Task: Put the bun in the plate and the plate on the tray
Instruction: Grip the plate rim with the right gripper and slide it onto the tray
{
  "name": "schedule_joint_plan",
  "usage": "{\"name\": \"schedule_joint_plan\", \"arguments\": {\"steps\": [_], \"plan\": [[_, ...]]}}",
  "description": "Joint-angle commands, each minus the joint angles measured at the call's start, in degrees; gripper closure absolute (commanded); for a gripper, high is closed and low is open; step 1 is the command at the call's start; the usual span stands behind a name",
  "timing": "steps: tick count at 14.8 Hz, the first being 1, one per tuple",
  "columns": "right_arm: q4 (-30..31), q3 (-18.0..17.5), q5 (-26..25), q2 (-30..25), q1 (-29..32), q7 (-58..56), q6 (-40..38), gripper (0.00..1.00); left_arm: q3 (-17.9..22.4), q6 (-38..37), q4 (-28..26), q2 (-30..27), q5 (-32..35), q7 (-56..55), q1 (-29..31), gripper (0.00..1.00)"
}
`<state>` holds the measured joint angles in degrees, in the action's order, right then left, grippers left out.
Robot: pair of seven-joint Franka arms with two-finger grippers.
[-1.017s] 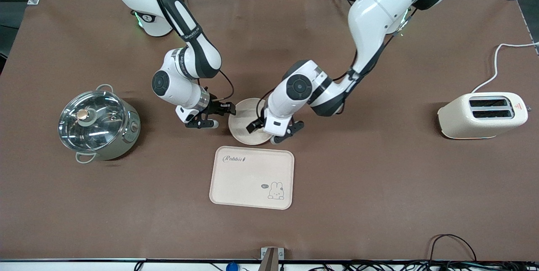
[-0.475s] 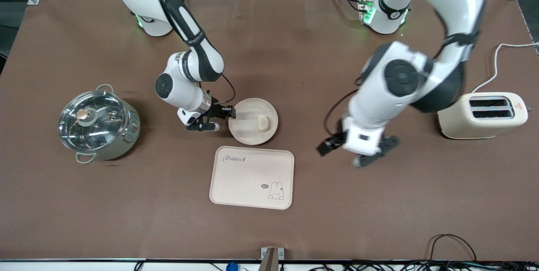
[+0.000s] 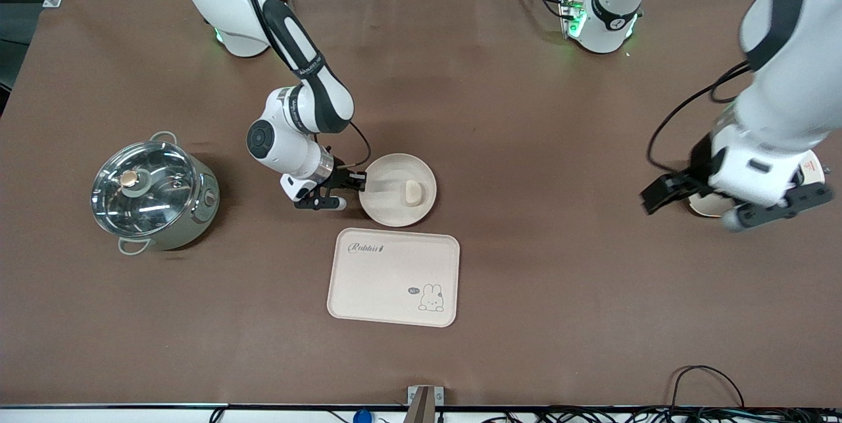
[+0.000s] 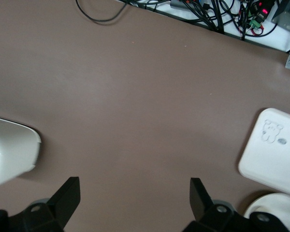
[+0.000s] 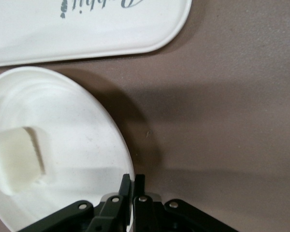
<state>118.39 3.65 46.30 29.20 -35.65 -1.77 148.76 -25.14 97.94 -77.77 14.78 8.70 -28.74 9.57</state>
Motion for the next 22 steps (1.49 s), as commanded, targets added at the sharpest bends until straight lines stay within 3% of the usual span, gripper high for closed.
{"name": "schedule_joint_plan", "arguments": {"steps": [1, 3, 5, 8, 10, 11, 15, 17, 22], "plan": [[-0.71, -0.22, 1.86, 0.59, 0.67, -1.4, -0.13, 1.0, -0.34, -2.23, -1.42, -3.43, 0.09, 9.28, 3.17, 0.0], [-0.62, -0.48, 2.39, -0.81, 0.94, -1.48, -0.4, 1.0, -0.69, -4.07, -1.42, -5.54, -0.61, 15.17, 5.8, 0.0], [-0.7, -1.18, 7.19, -2.13, 0.68, -1.57, -0.49, 1.0, 1.14, -5.74, -1.68, -7.82, -2.62, 19.84, 5.47, 0.0], [-2.1, -2.24, 14.85, -3.53, 1.46, -5.6, -2.85, 1.0, 13.14, -10.39, -1.95, -10.46, -3.95, 23.72, -3.65, 0.0], [-3.86, -1.89, 15.75, -3.19, 1.73, -7.19, -3.92, 1.0, 18.1, -12.86, -2.21, -11.7, -5.53, 27.14, -6.92, 0.0], [-5.26, -1.8, 15.58, -2.93, 2.42, -7.29, -3.74, 1.0, 18.72, -13.48, -2.29, -12.05, -5.62, 28.63, -7.1, 0.0], [-20.79, -1.71, 13.82, 9.0, 6.99, -7.2, -4.18, 1.0, 18.82, -13.75, -5.72, -14.77, -5.62, 28.92, -7.02, 0.0], [-27.13, -1.63, 9.54, 13.76, 9.1, -6.5, -4.35, 1.0, 18.82, -13.75, -5.81, -14.86, -5.71, 28.74, -7.02, 0.0], [-32.08, -1.63, -0.57, 16.59, 13.5, -1.59, -10.59, 1.0, 18.82, -13.83, -5.46, -14.69, -5.71, 28.74, -6.67, 0.0]]}}
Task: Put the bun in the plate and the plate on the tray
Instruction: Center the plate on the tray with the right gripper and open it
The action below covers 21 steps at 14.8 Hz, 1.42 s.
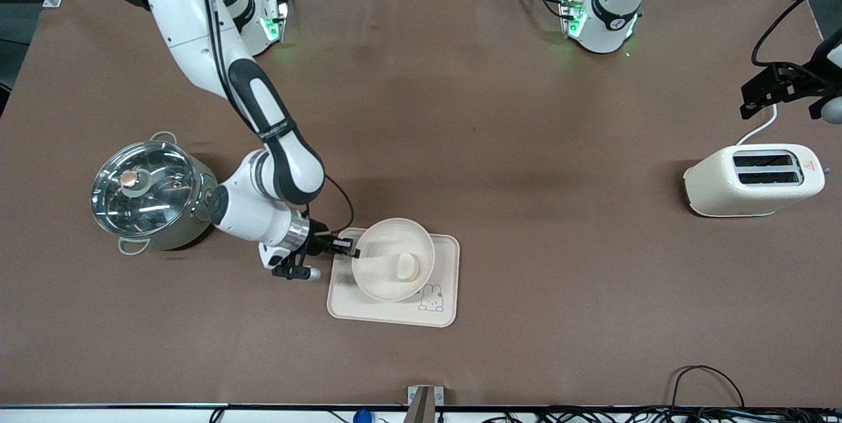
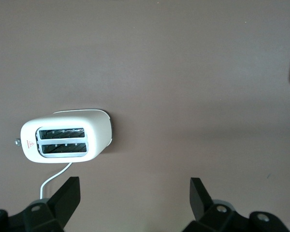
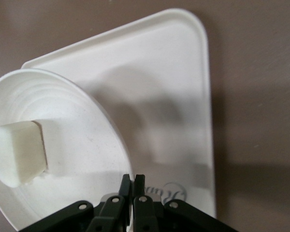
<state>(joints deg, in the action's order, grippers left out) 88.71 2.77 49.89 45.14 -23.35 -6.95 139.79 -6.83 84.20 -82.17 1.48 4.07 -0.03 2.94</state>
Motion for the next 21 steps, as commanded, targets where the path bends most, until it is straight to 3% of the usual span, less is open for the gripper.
{"name": "schedule_joint_plan", "arguments": {"steps": [1, 3, 9, 14, 15, 16, 17, 20, 21], "plan": [[-2.58, -0.75, -6.54, 0.82, 1.21, 6.57, -1.72, 1.0, 0.51, -0.09, -0.97, -1.04, -1.09, 0.11, 0.04, 0.0], [-4.93, -0.75, -10.15, 2.13, 1.29, 11.06, -2.94, 1.0, 0.51, -0.09, -0.8, -0.78, -1.0, 0.29, 0.05, 0.0], [-9.43, -0.75, -13.5, 6.44, 0.59, 13.01, -3.65, 1.0, 0.51, 0.0, -0.97, -0.77, -3.11, 0.2, 0.05, 0.0], [-10.23, -0.75, -13.68, 6.8, 0.5, 13.36, -3.65, 0.97, 0.33, 0.18, -0.97, -0.69, -3.11, 0.29, 0.04, 0.0], [-10.23, -0.75, -13.68, 6.8, 0.42, 13.36, -3.48, 0.85, 0.33, 0.18, -0.97, -0.6, -3.11, 0.29, 0.04, 0.0], [-10.23, -0.84, -13.59, 6.89, 0.5, 13.36, -3.39, 0.63, 0.33, 0.35, -0.97, -0.6, -3.02, 0.29, -0.04, 0.0], [-10.23, -0.84, -13.59, 6.97, 0.68, 13.36, -3.39, 0.49, 0.33, 0.35, -1.06, -0.34, -3.02, 0.29, -0.04, 0.0], [-10.23, -0.84, -13.59, 6.71, 1.12, 13.36, -3.74, 0.2, 0.24, 0.44, -0.97, -0.25, -3.02, 0.29, -0.13, 0.0], [-10.23, -0.84, -13.68, 6.54, 1.12, 13.28, -3.83, 0.18, 0.16, 0.44, -0.97, -0.25, -3.02, 0.29, -0.13, 0.0]]}}
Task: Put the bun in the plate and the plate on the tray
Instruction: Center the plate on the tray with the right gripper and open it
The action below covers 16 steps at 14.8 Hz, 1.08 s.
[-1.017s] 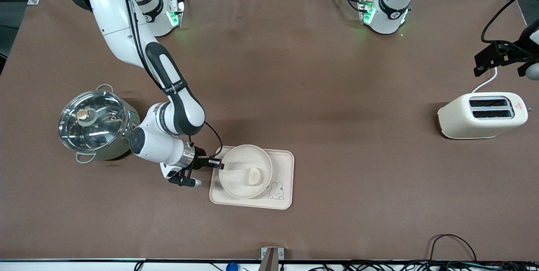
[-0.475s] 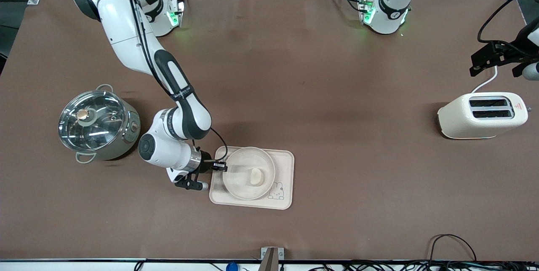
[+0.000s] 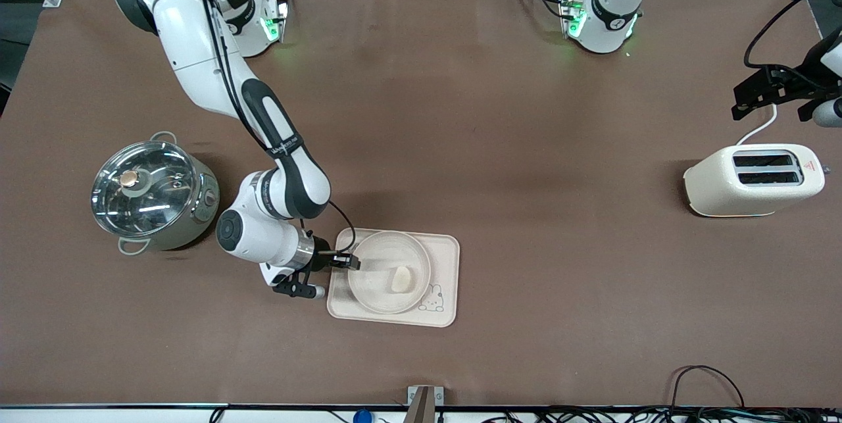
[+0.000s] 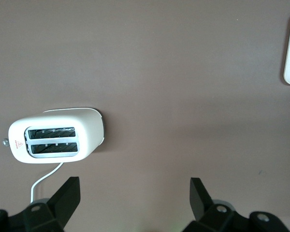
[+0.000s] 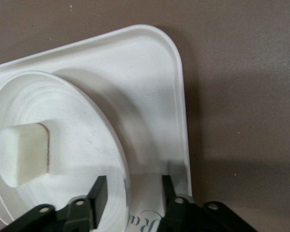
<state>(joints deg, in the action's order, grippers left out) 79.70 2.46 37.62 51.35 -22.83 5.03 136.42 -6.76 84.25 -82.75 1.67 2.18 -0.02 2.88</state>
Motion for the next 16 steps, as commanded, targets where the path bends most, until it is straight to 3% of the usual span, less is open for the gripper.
{"name": "schedule_joint_plan", "arguments": {"steps": [1, 8, 9, 12, 14, 16], "plan": [[-1.21, -0.52, -1.32, -0.02, 0.69, 1.3, -0.54, 0.18, 0.08, 0.39, -0.31, -0.44, -1.12, 0.29, -0.07, 0.0], [-0.69, -0.52, -0.71, -5.37, 2.0, 2.0, -12.39, 0.08, -0.09, 0.39, -0.3, -0.52, -1.12, 0.29, -0.16, 0.0], [0.54, -0.44, -0.97, -7.3, 2.18, 3.22, -13.89, 0.01, -0.09, 0.39, -0.3, -0.52, -1.12, 0.29, -0.16, 0.0], [8.52, 1.58, -1.76, -15.81, 1.74, 3.41, -13.81, 0.0, -0.09, 0.39, -0.3, -0.44, -1.12, 0.2, -0.25, 0.0], [14.41, 2.73, -6.74, -21.96, 1.22, 3.5, -13.12, 0.0, -0.09, 0.39, -0.3, -0.44, -1.12, 0.29, -0.25, 0.0], [20.12, 3.17, -16.22, -29.08, 1.65, 3.41, -12.93, 0.0, -0.09, 0.39, -0.39, -0.44, -1.12, 0.29, -0.25, 0.0]]}}
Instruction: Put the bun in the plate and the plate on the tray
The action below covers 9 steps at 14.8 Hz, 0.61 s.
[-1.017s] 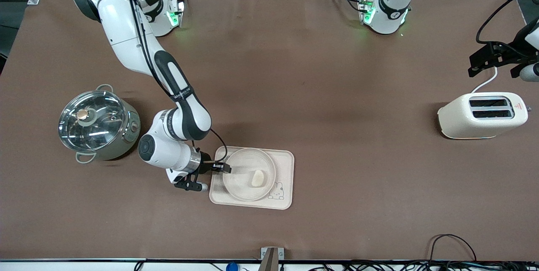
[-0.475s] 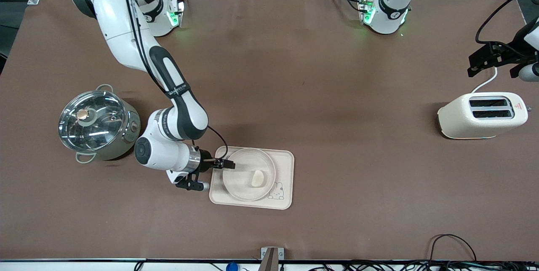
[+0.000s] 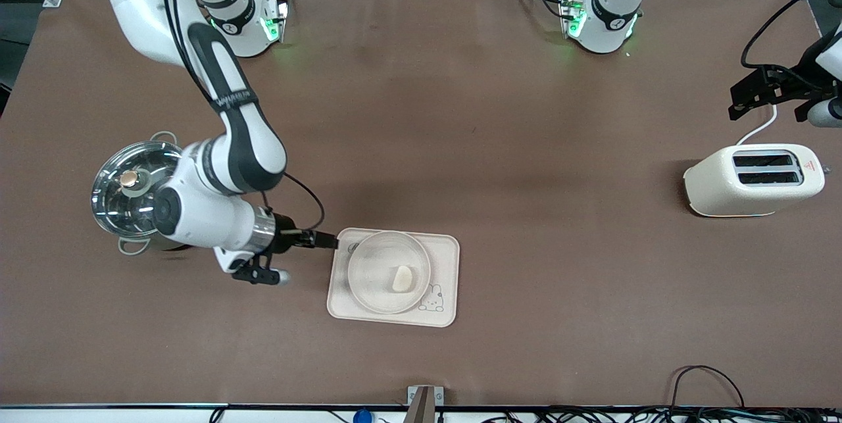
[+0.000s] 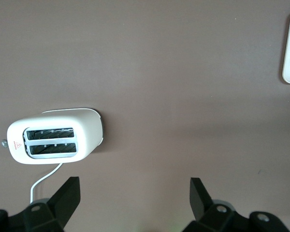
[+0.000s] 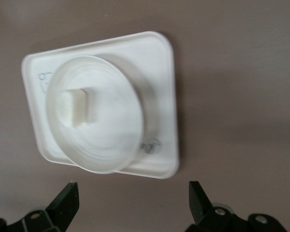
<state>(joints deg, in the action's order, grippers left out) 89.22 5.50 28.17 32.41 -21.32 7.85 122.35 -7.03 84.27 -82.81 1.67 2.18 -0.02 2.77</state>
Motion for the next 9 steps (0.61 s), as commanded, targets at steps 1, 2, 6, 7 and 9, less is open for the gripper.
{"name": "schedule_joint_plan", "arguments": {"steps": [1, 2, 6, 7, 9], "plan": [[12.01, 1.0, -10.82, -13.65, 0.92, 0.32, 0.52, 0.0, 0.18, 0.37, -0.34, -0.44, -1.12, 0.29, -0.05, 0.0], [12.37, 1.88, -15.47, -16.39, 1.8, 0.15, -0.26, 0.0, 0.18, 0.37, -0.34, -0.44, -1.12, 0.29, -0.05, 0.0], [10.53, 2.68, -27.2, -23.95, 7.85, -5.8, -5.53, 0.0, 0.18, 0.37, -0.34, -0.35, -1.03, 0.29, -0.05, 0.0], [9.92, 2.59, -27.2, -25.8, 9.62, -7.83, -8.76, 0.0, 0.18, 0.37, -0.34, -0.35, -1.03, 0.29, -0.05, 0.0], [7.38, 2.5, -27.38, -29.05, 13.57, -8.38, -16.23, 0.0, 0.18, 0.37, -0.25, -0.35, -1.03, 0.29, -0.05, 0.0]]}}
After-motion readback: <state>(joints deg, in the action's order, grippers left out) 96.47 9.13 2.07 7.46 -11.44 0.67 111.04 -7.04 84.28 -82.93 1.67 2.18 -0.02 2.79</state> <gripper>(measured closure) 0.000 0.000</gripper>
